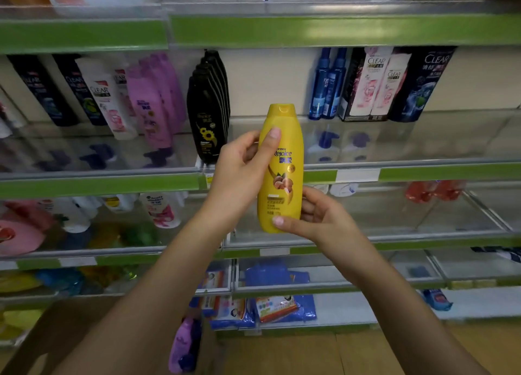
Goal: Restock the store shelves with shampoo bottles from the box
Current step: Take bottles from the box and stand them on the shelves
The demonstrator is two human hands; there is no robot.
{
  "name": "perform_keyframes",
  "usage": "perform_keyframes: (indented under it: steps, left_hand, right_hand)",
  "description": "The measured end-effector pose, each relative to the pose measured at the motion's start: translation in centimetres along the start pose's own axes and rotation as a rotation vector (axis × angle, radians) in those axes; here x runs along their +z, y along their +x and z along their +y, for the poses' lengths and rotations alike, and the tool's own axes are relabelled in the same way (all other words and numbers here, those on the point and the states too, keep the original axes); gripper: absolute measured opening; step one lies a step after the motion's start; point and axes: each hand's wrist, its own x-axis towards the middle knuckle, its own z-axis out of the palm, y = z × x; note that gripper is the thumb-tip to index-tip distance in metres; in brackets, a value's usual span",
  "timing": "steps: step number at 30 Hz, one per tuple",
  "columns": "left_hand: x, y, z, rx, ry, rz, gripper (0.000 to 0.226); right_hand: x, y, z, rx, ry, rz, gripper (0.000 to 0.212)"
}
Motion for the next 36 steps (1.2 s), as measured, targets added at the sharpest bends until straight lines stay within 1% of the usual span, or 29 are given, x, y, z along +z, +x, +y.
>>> perform_keyframes:
  steps: [6,10,14,17,21,26,30,31,34,36]
  left_hand:
    - [1.6,2.2,-0.1,-0.002,0.04,-0.035,0.028]
    - [2.4,4.6,-0.9,0.074,0.124,0.048,0.029]
    - [2.7,8.1,-1.6,0.134,0.086,0.135,0.029]
    - [2.6,11.1,-2.6,0.145,0.052,0.202,0.027]
    - [2.2,14.6,-4.8,0.132,0.088,0.253,0.025]
    - [2.1,17.5,-8.0,0.141,0.16,0.317,0.03]
    - [1.9,19.7,-9.2,0.19,0.18,0.357,0.033]
    - [1.8,20.3,-9.4,0.198,0.181,0.364,0.033]
    - [2.0,22.1,-9.9,0.171,0.141,0.376,0.034]
    - [2.0,23.2,-10.3,0.148,0.135,0.39,0.036]
  right_hand:
    - [-2.7,3.0,-0.1,-0.037,-0.026,0.001,0.048]
    - [-3.9,6.0,-0.5,-0.062,-0.07,0.017,0.048]
    - [-4.9,10.0,-1.3,-0.094,-0.161,0.031,0.046]
    - [-5.3,13.9,-1.8,-0.119,-0.267,0.056,0.048]
    - [-5.6,19.0,-1.4,-0.114,-0.406,0.048,0.048]
    - [-5.6,23.3,-0.1,-0.114,-0.468,0.059,0.05]
    - [-5.5,26.6,0.9,-0.181,-0.553,0.104,0.061]
    - [-5.5,27.3,1.0,-0.191,-0.582,0.109,0.059]
    - [-5.6,28.7,0.5,-0.218,-0.658,0.129,0.045]
    - [-6.0,29.7,0.3,-0.218,-0.686,0.133,0.041]
